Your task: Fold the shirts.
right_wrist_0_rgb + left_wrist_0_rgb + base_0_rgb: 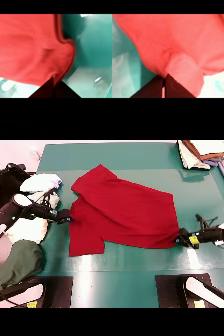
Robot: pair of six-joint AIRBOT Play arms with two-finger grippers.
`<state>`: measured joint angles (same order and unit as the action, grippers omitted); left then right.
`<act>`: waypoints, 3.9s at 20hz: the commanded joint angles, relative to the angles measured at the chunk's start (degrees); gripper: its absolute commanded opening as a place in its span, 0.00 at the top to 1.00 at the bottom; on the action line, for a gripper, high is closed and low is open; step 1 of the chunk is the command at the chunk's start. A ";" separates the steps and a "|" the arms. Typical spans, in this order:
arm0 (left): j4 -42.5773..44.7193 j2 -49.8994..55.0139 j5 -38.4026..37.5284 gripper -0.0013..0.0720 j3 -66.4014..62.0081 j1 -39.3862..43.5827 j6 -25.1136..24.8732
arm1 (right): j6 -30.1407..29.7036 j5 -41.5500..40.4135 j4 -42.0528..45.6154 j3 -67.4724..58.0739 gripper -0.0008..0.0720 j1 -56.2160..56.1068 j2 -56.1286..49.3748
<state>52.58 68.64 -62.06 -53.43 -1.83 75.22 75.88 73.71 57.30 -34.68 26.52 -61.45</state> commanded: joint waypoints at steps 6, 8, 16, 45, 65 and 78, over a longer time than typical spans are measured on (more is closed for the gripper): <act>1.31 -23.19 -2.84 0.95 -35.43 -4.52 4.13 | 2.95 2.56 -0.17 -45.07 0.97 -9.68 16.15; 4.46 -24.90 -3.06 0.95 -49.83 -4.50 6.34 | 3.23 3.89 -0.13 -58.40 0.97 -7.15 17.73; 9.60 -24.06 4.00 0.95 -68.50 -4.52 9.46 | 6.58 14.75 -0.37 -90.60 0.97 8.94 11.93; 10.86 28.06 -15.58 0.95 -41.72 -1.01 5.25 | 6.08 10.64 15.89 -57.33 0.97 -14.49 -29.20; 24.72 -15.21 -14.29 0.25 16.44 0.13 16.22 | 6.12 7.26 12.33 -36.70 0.37 -15.39 -3.76; 5.27 -20.55 -4.94 0.81 31.47 0.17 13.22 | 5.33 12.46 11.93 -36.68 0.37 -13.97 -2.84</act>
<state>60.97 48.38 -66.87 -21.89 -1.67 90.50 81.93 82.61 68.73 -71.37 11.60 -64.36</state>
